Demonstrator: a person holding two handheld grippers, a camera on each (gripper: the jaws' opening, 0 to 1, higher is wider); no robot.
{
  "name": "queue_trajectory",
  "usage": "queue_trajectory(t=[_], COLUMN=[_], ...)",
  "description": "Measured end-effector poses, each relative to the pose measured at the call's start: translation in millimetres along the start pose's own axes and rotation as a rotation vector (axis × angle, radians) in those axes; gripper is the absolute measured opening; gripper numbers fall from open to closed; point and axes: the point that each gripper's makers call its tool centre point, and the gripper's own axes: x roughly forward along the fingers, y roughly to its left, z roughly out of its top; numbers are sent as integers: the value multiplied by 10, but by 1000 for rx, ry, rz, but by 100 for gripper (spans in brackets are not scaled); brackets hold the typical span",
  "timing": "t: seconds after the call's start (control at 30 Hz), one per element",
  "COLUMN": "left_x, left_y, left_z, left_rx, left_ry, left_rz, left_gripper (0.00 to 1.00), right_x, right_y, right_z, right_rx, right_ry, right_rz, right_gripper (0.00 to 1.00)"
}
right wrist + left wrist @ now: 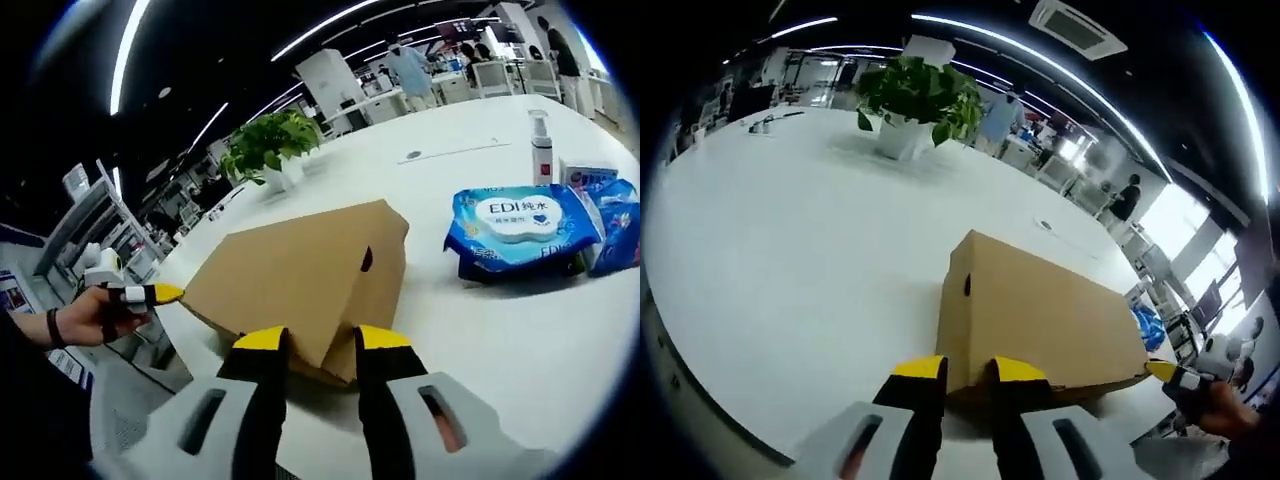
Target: Operate the shoe box by opening the lid, removing the specified soft item, and placing it in the target area until the item is outside and the box remains undamaged.
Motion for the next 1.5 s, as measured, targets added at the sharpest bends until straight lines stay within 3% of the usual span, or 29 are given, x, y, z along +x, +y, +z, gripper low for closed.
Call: queue_trajectory(t=[0.27,0.57,0.63,0.8,1.3,1.37,1.5], left_x=[147,524,615,776,914,910,918], left_y=[-24,-181,-234,-332,-424,-426,-464], left_z=[112,351,411,487,547,542,538], left_rx=[9,61,125,107,116,77,78], left_ry=[-8,-2,-22,-17,-11,-12,20], left_rz=[13,10,12,-6,-8,-1,4], left_gripper=[11,11,11,11,11,11,11], right_x=[127,359,384,440,428,426,369], right_y=[-112,-407,-481,-663,-784,-788,-790], right_z=[161,514,587,741,810,812,795], right_rx=[-15,-20,-24,-55,-48,-44,-70], right_ry=[-33,-43,-47,-32,-27,-24,4], right_rz=[-19,-73,-92,-108,-126,-125,-112], right_gripper=[24,22,22,22,22,22,24])
